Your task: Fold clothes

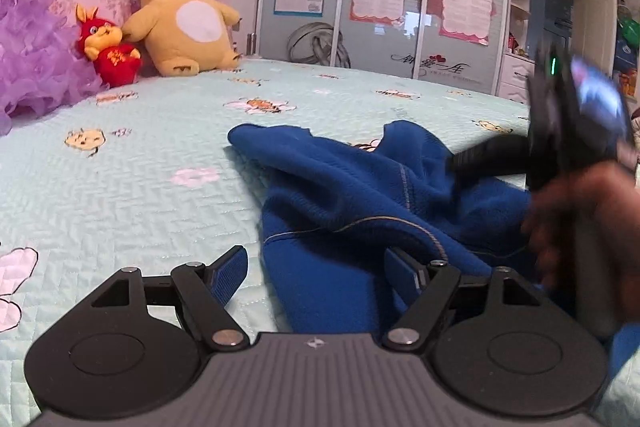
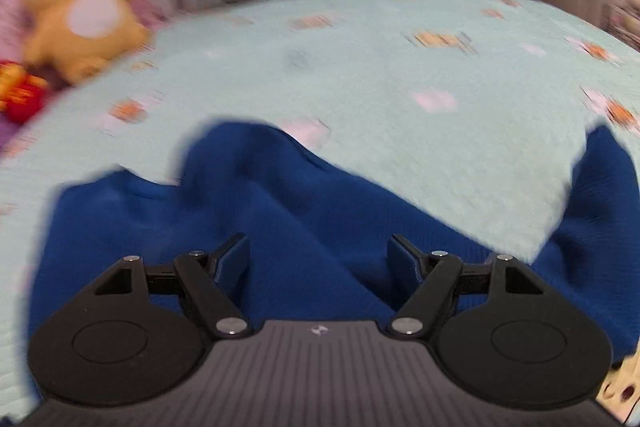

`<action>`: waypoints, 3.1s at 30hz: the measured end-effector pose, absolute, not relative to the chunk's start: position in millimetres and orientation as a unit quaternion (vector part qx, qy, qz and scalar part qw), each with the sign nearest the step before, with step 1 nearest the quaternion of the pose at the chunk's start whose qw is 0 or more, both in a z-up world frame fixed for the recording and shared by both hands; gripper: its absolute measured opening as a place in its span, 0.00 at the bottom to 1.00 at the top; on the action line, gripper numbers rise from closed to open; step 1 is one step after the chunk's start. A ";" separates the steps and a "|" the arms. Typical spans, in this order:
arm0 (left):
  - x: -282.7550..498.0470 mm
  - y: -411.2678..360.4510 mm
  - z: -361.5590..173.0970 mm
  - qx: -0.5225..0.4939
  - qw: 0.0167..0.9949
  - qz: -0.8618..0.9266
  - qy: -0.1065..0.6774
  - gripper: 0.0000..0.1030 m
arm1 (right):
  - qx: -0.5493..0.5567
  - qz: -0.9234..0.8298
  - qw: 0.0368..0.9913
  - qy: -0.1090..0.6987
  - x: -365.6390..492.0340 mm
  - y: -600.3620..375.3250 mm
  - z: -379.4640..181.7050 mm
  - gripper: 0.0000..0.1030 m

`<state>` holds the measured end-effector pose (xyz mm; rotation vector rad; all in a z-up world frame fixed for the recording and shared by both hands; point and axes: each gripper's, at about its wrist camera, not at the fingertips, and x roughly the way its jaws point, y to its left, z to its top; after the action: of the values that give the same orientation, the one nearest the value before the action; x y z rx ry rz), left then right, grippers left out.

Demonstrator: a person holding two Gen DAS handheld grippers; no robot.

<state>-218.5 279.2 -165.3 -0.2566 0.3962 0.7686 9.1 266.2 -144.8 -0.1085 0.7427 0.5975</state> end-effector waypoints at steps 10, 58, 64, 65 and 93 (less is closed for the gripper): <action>-228.8 291.2 -165.4 -0.151 0.889 0.387 0.193 0.76 | -0.122 0.303 0.903 0.278 -50.6 244.0 -131.2 0.12; -217.8 259.6 -159.4 -0.119 0.921 0.323 0.181 0.86 | 0.057 0.135 0.968 0.202 -14.8 -11.6 -12.3 0.18; -208.5 250.8 -165.4 -0.110 0.925 0.298 0.207 0.86 | -0.021 0.080 0.954 0.288 -62.0 -0.2 -146.7 0.37; -207.4 250.2 -166.3 -0.108 0.925 0.296 0.211 0.86 | -0.033 0.064 0.960 0.270 -73.4 7.3 -164.2 0.41; -200.7 229.4 -161.5 -0.083 0.948 0.237 0.195 0.87 | -0.066 -0.017 0.969 0.239 -93.2 18.7 -179.6 0.76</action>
<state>-200.7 229.4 -161.5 -0.1679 0.3970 0.4826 -93.2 18.7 -179.6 -0.1325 0.4832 -0.0350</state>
